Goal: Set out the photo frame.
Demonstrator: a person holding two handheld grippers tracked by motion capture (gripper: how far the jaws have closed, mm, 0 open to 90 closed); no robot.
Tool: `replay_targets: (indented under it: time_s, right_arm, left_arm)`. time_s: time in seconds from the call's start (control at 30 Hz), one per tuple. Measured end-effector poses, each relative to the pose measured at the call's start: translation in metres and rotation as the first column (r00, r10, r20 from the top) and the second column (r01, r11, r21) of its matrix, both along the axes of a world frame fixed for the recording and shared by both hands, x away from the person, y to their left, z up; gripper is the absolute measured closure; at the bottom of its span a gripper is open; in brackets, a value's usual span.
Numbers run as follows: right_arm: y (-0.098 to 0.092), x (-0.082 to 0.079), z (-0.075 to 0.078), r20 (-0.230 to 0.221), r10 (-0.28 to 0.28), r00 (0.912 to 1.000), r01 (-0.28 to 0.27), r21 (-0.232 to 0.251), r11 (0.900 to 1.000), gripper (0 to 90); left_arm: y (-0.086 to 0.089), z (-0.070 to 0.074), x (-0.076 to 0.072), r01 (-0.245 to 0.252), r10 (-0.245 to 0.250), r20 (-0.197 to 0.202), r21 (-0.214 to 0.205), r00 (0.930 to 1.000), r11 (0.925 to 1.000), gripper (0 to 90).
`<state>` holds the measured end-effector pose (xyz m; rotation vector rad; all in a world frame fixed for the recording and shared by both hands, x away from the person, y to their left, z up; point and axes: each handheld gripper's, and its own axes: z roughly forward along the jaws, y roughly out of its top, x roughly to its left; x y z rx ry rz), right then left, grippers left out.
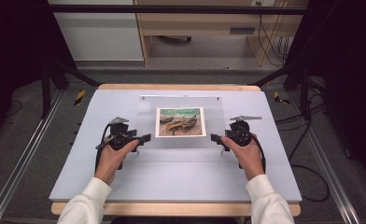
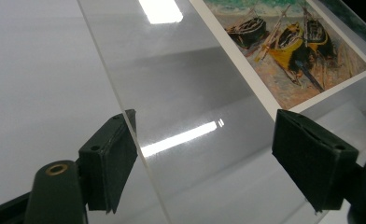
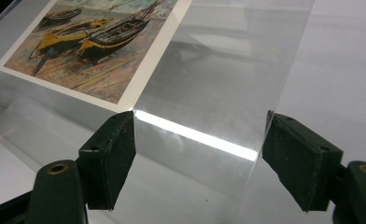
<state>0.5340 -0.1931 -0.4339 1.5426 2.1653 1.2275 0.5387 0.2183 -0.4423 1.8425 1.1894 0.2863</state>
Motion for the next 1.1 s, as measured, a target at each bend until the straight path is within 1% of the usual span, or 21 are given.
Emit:
replay_targets:
  time_s: [0.03, 0.13, 0.23, 0.37, 0.5, 0.6, 0.67, 0.93, 1.0, 1.1]
  right_arm:
    - [0.000, -0.001, 0.000, 0.010, 0.001, 0.9999, -0.001, -0.004, 1.0000, 26.1]
    - [0.000, -0.005, 0.000, 0.020, 0.000, 0.9998, 0.001, -0.008, 1.0000, 26.2]
    - [0.000, -0.006, 0.000, 0.032, 0.003, 0.9995, -0.003, -0.013, 0.9999, 26.2]
    - [0.000, -0.011, 0.000, 0.063, 0.010, 0.9980, -0.008, -0.027, 0.9996, 26.2]
    - [0.001, -0.015, 0.000, 0.081, 0.012, 0.9967, -0.009, -0.039, 0.9992, 26.2]
    - [0.001, -0.017, 0.000, 0.089, 0.013, 0.9959, -0.010, -0.044, 0.9990, 26.5]
    - [0.000, -0.020, 0.000, 0.103, 0.015, 0.9945, -0.010, -0.047, 0.9989, 27.1]
    - [0.001, -0.027, 0.000, 0.124, 0.019, 0.9921, -0.012, -0.058, 0.9982, 28.6]
    - [0.001, -0.029, 0.001, 0.131, 0.025, 0.9911, -0.015, -0.075, 0.9971, 29.5]
    - [0.001, -0.031, 0.001, 0.137, 0.028, 0.9902, -0.017, -0.080, 0.9966, 30.1]
  left_arm:
    - [0.000, 0.000, -0.001, 0.001, -0.001, 0.003, 0.006, 1.0000, 1.0000, 21.7]
    - [0.000, 0.000, -0.002, -0.002, 0.002, 0.006, 0.001, 1.0000, 1.0000, 22.8]
    - [-0.001, 0.001, -0.004, -0.003, 0.003, 0.015, 0.006, 0.9999, 1.0000, 23.1]
    - [0.000, 0.002, -0.009, -0.010, 0.010, 0.022, 0.003, 0.9997, 0.9999, 24.9]
    - [0.001, 0.003, -0.012, -0.013, 0.013, 0.029, 0.000, 0.9995, 0.9999, 27.9]
    - [0.001, 0.003, -0.014, -0.014, 0.014, 0.033, -0.003, 0.9994, 0.9999, 28.6]
    - [0.000, 0.003, -0.017, -0.014, 0.014, 0.042, 0.004, 0.9990, 0.9999, 28.6]
    - [0.001, 0.004, -0.023, -0.009, 0.008, 0.060, 0.018, 0.9982, 0.9998, 29.8]
    - [0.002, 0.004, -0.026, -0.009, 0.008, 0.069, 0.017, 0.9976, 0.9998, 31.2]
    - [0.001, 0.004, -0.028, -0.013, 0.012, 0.075, 0.018, 0.9971, 0.9998, 31.5]
